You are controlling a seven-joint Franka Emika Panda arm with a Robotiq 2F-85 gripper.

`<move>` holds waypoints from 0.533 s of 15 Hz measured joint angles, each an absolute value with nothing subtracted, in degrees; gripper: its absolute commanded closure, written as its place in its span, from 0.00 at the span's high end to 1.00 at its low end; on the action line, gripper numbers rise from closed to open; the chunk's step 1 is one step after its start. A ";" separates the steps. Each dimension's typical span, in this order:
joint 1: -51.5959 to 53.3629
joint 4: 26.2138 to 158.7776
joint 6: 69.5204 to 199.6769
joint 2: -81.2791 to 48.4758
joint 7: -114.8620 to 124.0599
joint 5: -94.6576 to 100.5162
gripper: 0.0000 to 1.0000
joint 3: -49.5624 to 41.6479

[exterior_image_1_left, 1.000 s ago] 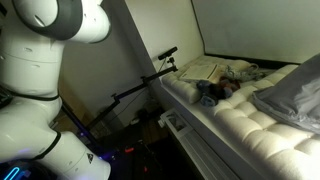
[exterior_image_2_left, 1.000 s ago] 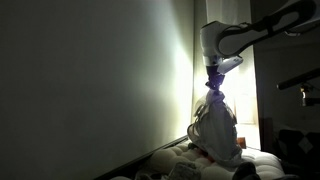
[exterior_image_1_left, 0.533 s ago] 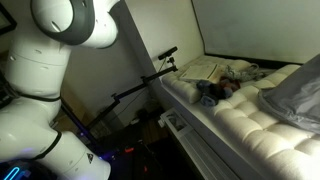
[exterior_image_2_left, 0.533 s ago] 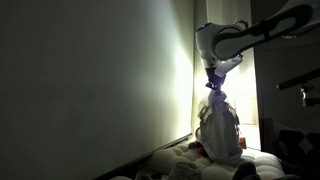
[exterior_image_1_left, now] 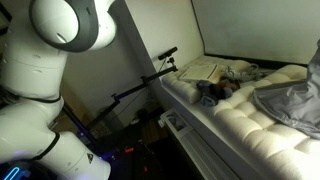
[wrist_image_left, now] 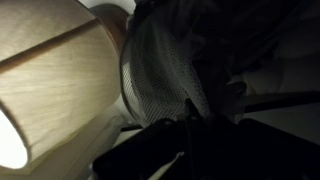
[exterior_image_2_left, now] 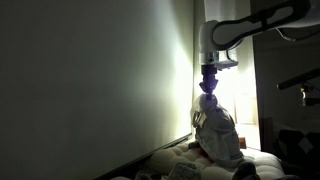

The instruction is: Take the pair of socks out of the bag then move the bag slightly forward

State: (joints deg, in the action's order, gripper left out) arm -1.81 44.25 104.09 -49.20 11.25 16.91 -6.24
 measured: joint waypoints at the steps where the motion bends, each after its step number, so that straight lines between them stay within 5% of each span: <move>1: -2.72 44.26 104.73 -49.42 9.15 15.29 0.02 -4.72; 8: -8.62 44.92 105.20 -52.49 -9.27 6.15 0.02 4.49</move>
